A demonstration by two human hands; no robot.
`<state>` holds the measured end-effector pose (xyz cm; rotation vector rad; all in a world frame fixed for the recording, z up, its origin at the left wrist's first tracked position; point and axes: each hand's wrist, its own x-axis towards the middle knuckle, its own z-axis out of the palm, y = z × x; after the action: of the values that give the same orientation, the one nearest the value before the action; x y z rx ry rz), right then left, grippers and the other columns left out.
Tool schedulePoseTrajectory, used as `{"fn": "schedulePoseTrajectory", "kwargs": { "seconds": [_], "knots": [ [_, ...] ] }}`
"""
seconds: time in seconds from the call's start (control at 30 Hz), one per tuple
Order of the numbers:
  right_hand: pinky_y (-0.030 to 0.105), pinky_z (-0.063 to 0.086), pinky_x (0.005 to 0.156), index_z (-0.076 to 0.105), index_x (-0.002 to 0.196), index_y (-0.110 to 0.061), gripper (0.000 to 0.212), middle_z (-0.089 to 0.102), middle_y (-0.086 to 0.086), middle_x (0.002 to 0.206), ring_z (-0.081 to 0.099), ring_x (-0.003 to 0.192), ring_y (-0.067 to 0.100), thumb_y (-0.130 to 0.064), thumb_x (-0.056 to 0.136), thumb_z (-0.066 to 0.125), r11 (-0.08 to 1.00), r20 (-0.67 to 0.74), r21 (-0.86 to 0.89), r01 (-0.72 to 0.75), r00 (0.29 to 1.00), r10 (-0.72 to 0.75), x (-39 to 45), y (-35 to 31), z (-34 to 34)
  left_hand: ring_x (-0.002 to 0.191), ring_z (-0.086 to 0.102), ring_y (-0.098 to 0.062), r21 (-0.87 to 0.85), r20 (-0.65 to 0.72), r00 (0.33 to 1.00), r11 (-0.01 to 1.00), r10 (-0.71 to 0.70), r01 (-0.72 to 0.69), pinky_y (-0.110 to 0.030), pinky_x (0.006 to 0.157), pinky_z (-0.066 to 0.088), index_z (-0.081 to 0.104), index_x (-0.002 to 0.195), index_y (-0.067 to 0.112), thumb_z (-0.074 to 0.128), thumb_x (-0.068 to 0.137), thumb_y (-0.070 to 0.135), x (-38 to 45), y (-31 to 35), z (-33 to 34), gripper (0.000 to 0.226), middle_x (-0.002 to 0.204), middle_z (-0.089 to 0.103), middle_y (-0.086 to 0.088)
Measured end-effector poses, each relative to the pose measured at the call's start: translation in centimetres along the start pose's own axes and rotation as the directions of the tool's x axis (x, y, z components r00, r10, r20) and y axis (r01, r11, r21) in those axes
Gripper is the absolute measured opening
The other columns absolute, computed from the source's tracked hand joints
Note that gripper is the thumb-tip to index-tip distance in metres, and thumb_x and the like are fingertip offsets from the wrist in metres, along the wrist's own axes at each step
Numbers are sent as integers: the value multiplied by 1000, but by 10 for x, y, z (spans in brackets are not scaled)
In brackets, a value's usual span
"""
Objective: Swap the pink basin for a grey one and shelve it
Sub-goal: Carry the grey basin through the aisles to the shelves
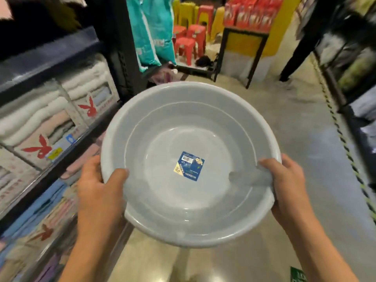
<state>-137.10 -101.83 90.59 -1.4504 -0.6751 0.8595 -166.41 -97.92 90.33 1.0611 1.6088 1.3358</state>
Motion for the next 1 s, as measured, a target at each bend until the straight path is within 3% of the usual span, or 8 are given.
{"fn": "schedulePoseTrajectory", "kwargs": {
  "seconds": [0.07,0.17,0.3,0.4,0.53,0.67,0.77,1.0],
  "knots": [
    [36,54,49,74,74,-20,25,68,9,70,64,59,26,-2,82,58,999,-69,22,25,997,-24,-2,-14,-29,76,72,-19,-19,37,999,1000,15,-14,-48,67,58,64,90,47,66,65,29,-7,14,24,31,85,74,14],
    [35,54,45,72,79,-13,17,66,16,74,63,58,29,-1,82,60,998,-147,58,35,989,-26,-3,-29,-79,75,74,-19,-53,134,990,998,48,-41,-41,62,58,65,95,50,64,67,28,-29,38,68,36,85,75,18],
    [34,53,43,69,78,-9,9,64,15,68,62,54,29,-5,83,62,997,-296,75,28,955,-5,-4,-37,-153,85,72,-34,-72,267,959,994,97,-81,-52,68,59,64,112,25,63,75,19,-66,61,134,38,100,72,-10],
    [36,53,48,67,89,0,11,65,16,72,64,55,27,-7,83,62,993,-395,110,49,919,-2,-10,-38,-209,89,69,-37,-95,368,923,992,111,-82,-46,68,55,62,113,18,62,84,6,-90,71,185,31,98,70,-11],
    [34,55,47,73,94,-11,16,74,9,74,70,59,24,-8,83,62,988,-536,116,106,844,-28,-27,-41,-275,88,70,-42,-118,523,843,990,125,-73,-49,66,56,63,112,15,61,82,6,-124,77,256,31,97,71,-16],
    [54,60,70,73,102,-15,20,76,16,92,74,81,39,-15,84,64,988,-704,100,115,710,-12,-54,-40,-338,82,72,-34,-122,709,698,992,105,-25,-46,62,60,62,116,20,64,76,13,-165,80,330,41,101,70,-13],
    [60,59,80,72,110,-17,26,77,14,98,74,89,38,-15,85,65,984,-817,123,131,576,25,-73,-37,-378,83,69,-33,-133,813,570,991,116,-12,-46,66,55,64,106,17,63,70,12,-198,81,386,37,95,69,-12],
    [36,61,57,70,110,-22,28,78,2,91,76,78,25,-19,82,66,982,-966,119,149,245,80,-108,-25,-446,77,64,-33,-118,969,220,993,112,14,-49,69,52,67,113,10,63,70,9,-278,81,517,43,95,67,-19]
  ]
}}
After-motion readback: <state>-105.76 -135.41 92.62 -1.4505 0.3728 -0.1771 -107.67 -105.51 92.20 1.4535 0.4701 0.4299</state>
